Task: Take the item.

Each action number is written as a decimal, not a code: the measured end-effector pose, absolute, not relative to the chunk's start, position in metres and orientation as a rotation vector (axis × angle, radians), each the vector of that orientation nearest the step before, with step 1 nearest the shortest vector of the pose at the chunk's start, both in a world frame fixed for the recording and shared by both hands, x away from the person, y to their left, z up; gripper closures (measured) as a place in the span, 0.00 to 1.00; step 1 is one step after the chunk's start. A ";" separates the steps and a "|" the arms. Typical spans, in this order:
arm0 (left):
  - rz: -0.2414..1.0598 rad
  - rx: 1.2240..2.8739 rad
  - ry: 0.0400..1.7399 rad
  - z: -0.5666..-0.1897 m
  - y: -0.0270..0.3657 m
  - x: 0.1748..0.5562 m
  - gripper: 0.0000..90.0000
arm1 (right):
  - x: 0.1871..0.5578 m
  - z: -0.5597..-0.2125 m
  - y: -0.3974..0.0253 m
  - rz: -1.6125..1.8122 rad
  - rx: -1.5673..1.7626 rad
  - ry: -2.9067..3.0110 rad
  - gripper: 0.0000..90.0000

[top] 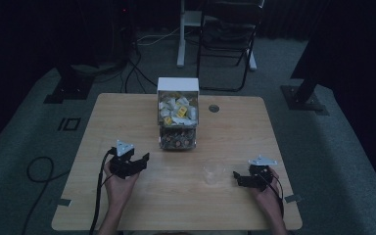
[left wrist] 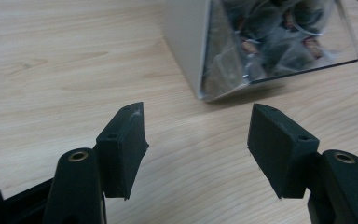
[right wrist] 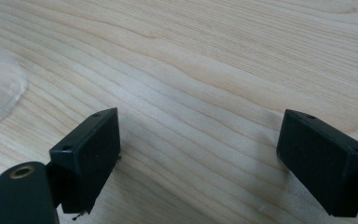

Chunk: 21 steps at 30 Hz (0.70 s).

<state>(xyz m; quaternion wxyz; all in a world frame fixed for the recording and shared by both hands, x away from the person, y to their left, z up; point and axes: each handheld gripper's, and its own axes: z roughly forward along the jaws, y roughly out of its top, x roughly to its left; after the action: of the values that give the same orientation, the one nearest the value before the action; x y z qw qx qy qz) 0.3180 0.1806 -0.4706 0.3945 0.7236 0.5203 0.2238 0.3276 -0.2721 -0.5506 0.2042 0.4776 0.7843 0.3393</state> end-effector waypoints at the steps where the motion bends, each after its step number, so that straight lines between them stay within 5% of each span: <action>1: 0.567 1.837 1.308 -0.470 0.178 0.318 0.42 | 0.328 -0.551 -0.272 0.946 1.332 2.187 0.15; 21: 0.541 1.852 1.229 -0.466 0.152 0.323 0.45 | 0.328 -0.551 -0.272 0.947 1.334 2.187 0.15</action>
<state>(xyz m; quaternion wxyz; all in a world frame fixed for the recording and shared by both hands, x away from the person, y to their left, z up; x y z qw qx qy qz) 0.3228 0.1524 -0.4659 0.4140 0.7369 0.4891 0.2154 0.3275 -0.2720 -0.5506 0.2038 0.4782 0.7840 0.3393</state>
